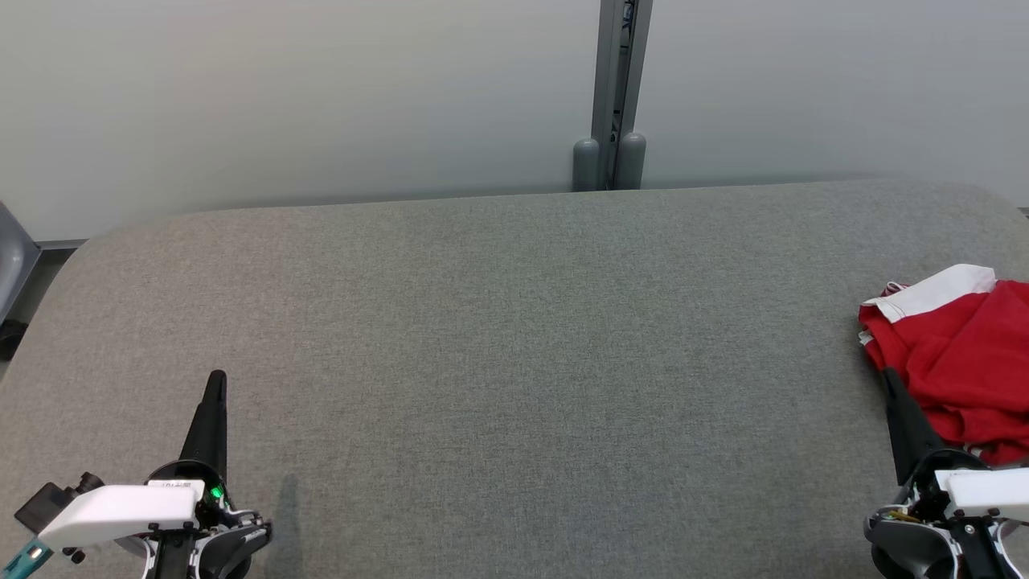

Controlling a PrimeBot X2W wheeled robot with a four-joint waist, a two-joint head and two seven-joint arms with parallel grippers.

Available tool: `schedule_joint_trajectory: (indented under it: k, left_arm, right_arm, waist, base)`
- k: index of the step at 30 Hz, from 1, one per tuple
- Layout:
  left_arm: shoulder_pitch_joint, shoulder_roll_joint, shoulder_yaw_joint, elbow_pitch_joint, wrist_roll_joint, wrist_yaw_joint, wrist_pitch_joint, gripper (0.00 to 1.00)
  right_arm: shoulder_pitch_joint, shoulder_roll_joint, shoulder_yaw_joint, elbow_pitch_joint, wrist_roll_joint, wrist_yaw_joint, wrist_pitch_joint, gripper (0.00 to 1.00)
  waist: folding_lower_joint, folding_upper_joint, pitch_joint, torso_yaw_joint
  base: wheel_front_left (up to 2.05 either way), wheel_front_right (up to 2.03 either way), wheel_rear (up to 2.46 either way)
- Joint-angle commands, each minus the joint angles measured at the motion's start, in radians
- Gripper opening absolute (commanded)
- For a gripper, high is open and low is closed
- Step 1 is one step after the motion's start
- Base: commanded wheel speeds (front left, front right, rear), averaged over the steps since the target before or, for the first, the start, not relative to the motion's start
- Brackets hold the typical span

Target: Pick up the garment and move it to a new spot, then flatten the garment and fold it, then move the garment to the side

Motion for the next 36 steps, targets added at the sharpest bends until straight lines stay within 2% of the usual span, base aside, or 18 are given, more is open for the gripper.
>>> schedule_joint_trajectory:
  k: [1, 13, 36]
  left_arm:
    - [-0.020, 0.002, 0.010, 0.000, -0.017, -0.008, 0.005, 0.00]
    - [-0.031, -0.009, 0.027, 0.009, -0.077, -0.025, 0.022, 0.00]
    - [-0.029, -0.011, 0.028, 0.008, -0.072, -0.024, 0.022, 0.00]
  right_arm:
    - [-0.011, -0.003, -0.004, 0.002, 0.022, 0.001, 0.006, 0.00]
    - [-0.022, -0.002, -0.008, 0.016, 0.095, 0.001, 0.014, 0.00]
    - [-0.021, -0.002, -0.008, 0.016, 0.089, 0.001, 0.014, 0.00]
  waist:
    - [0.0000, 0.0000, 0.000, 0.000]
    - [0.0000, 0.0000, 0.002, -0.001]
    - [0.0000, 0.0000, 0.003, -0.001]
  base:
    - [0.00, 0.00, 0.00]
    - [0.00, 0.00, 0.00]
    - [0.00, 0.00, 0.00]
